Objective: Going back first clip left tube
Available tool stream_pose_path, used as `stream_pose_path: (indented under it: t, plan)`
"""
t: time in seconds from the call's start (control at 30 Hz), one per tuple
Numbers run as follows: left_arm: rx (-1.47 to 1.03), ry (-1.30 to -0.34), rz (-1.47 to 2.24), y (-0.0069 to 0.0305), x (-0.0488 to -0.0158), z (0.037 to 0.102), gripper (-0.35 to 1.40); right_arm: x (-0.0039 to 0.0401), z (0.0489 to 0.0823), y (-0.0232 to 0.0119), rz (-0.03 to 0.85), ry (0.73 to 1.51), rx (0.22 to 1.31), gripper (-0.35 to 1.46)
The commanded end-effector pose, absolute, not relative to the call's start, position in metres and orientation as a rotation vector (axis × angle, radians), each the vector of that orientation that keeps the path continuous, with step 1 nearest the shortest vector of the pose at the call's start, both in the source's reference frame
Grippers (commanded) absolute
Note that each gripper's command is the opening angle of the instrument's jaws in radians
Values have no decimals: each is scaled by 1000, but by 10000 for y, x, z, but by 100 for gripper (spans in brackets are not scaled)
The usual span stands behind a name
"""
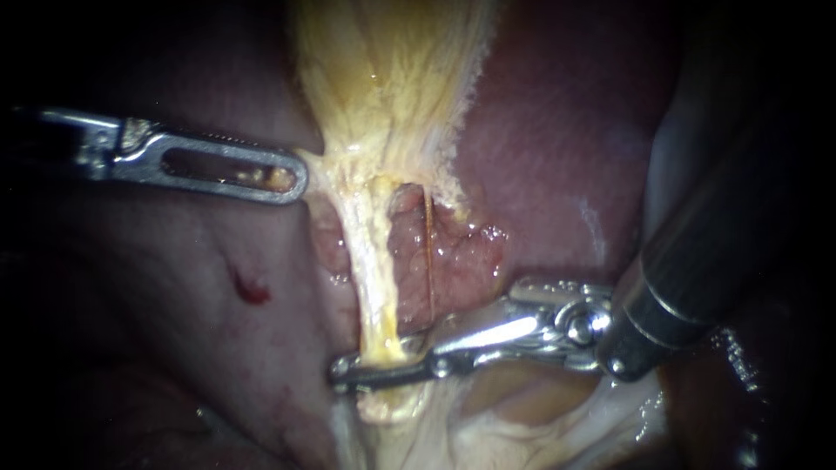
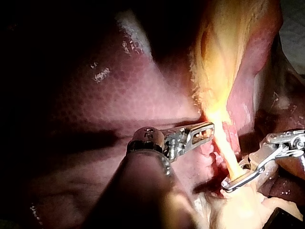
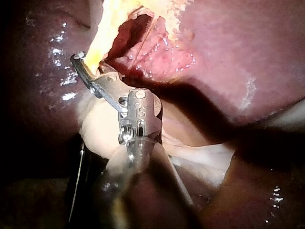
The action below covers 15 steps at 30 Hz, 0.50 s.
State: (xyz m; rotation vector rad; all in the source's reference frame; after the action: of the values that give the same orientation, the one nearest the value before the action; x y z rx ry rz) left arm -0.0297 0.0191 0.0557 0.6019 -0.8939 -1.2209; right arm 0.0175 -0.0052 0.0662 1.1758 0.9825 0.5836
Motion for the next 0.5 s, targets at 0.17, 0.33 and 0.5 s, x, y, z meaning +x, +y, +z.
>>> stream_pose_path:
  t: [0.17, 0.33, 0.5]
  plan:
    - [603, -891, -1220, 190, -298, 557, -35, 175, 662, -52, 584, 983, 1176, -35]
    - [605, -891, -1218, 190, -298, 557, -35, 175, 665, -52, 529, 1022, 1134, 14]
    - [607, -891, -1217, 189, -299, 558, -35, 178, 669, -47, 514, 1080, 1023, 47]
